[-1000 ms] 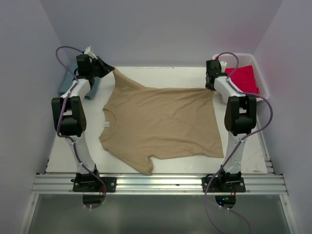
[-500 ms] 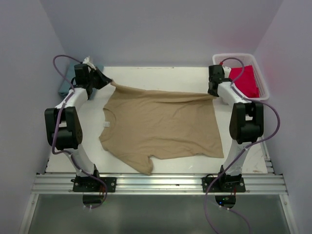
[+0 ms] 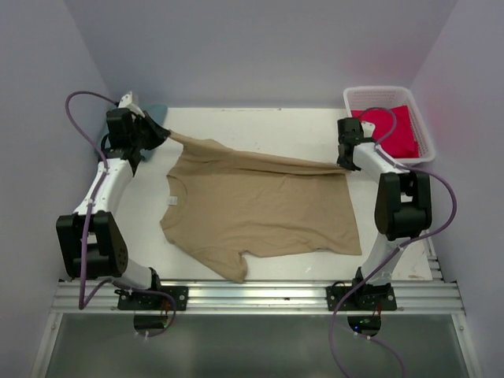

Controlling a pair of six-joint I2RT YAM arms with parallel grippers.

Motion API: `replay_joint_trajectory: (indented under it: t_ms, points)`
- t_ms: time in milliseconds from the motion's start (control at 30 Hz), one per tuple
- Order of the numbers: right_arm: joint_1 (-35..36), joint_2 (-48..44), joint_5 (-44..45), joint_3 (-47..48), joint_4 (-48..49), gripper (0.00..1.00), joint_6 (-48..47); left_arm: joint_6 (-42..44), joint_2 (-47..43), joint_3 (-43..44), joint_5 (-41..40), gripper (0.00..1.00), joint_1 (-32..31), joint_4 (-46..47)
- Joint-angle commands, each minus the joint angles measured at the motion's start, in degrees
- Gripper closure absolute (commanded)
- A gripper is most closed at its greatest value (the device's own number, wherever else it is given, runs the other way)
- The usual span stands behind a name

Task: Fold and stack the t-shirts
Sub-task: Fold the flattened tshirt in 1/3 of the way

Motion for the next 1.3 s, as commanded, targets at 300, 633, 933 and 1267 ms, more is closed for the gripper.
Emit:
replay_joint_trajectory:
  t_ms: [300, 633, 933, 1267]
  points:
    - [0.13, -7.81, 0.53, -4.72, -0.79, 1.0, 2.65, 1.93, -8.97, -12.61, -3.43, 1.0, 0.86, -3.87]
    - [0.21, -11.42, 1.05, -9.03, -1.4, 1.0, 3.53, 3.16, -13.81, -13.32, -4.66, 1.0, 0.86, -7.38]
    - [0.21, -10.81, 0.09, -12.37, 0.09, 1.0, 3.44, 2.9, -15.92, -17.71, -4.67, 1.0, 0.86, -8.97]
    - [0.3, -13.35, 0.0, -13.61, -2.98, 0.19, 4.59, -1.93, -29.79, -22.64, -7.47, 0.77, 0.77, -13.09]
